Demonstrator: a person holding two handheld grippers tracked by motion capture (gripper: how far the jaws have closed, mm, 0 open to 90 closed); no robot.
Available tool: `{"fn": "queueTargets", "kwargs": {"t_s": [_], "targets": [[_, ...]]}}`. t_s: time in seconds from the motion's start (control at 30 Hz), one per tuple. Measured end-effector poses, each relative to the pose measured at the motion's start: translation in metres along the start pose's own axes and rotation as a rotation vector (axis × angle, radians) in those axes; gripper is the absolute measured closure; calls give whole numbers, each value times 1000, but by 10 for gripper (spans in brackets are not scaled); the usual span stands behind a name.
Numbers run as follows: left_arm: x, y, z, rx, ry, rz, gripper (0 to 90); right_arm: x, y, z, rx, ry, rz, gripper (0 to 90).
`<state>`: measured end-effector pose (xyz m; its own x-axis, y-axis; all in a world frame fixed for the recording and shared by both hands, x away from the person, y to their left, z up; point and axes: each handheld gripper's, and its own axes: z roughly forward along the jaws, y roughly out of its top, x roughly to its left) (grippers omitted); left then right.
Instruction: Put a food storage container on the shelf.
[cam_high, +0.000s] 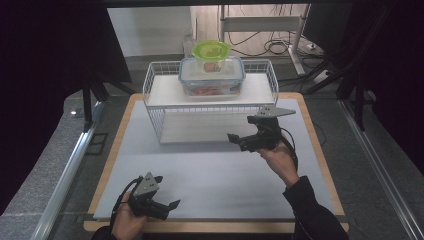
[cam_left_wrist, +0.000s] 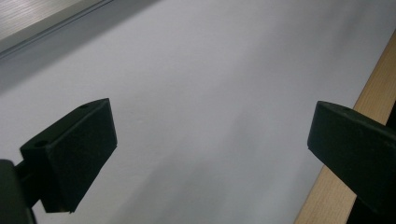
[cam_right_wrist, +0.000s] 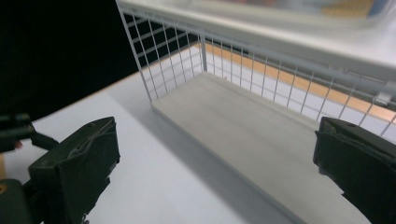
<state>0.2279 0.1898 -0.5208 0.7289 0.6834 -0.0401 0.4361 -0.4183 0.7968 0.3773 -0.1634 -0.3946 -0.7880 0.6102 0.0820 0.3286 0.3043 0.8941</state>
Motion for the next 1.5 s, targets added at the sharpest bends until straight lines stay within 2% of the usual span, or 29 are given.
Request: {"fn": "queueTargets", "kwargs": {"t_s": [0.27,0.57,0.87,1.2,1.5], "targets": [[-1,0,0,1,-1,6,14,5,-13,-5,18,-6,-20,0],[-2,0,-1,1,-6,10,16,12,-36,-14,55,6,-8,0],[-2,1,-1,1,0,15,18,14,-56,-29,54,-24,-14,0],[-2,1,-1,-2,4,16,18,11,-85,-45,99,-69,-12,0],[-2,1,-1,-8,8,17,18,13,-103,-55,121,-98,-25,0]]}}
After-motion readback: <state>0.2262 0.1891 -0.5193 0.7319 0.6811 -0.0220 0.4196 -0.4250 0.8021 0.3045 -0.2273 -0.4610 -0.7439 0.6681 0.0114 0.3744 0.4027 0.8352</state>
